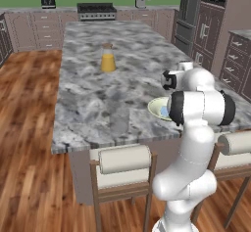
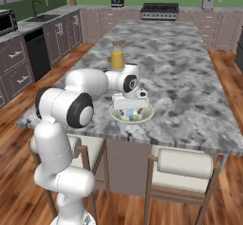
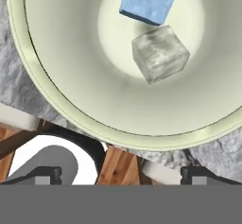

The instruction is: There are two ice cubes in the ice bowl. Place both ice cubes in the glass cup.

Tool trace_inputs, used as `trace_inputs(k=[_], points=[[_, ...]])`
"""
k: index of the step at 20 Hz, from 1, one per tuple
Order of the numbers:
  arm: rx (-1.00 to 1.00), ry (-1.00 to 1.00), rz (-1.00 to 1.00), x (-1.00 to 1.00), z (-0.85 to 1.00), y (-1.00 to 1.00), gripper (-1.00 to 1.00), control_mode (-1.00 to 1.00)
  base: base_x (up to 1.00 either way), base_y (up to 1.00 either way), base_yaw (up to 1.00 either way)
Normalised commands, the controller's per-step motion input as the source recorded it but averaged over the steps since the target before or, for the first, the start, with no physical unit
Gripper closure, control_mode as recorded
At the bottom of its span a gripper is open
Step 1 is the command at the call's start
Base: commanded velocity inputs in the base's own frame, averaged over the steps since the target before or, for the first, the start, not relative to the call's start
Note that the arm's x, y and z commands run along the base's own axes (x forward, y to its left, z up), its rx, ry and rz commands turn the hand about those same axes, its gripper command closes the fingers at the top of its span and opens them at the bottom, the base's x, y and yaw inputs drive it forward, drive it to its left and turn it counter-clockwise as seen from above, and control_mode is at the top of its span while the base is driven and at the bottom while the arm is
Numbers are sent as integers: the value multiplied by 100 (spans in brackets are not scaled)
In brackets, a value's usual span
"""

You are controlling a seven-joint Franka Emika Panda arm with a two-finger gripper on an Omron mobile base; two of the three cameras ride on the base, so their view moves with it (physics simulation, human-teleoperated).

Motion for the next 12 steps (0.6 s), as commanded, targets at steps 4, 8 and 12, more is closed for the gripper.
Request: trace_inputs(k=[4,8,12], points=[[0,-1,0,21,-2,0,-100,-100,0,0,0],[0,-4,0,40,-14,0,-100,-100,0,0,0],[0,0,0,33,-18,0,-100,-100,0,0,0]])
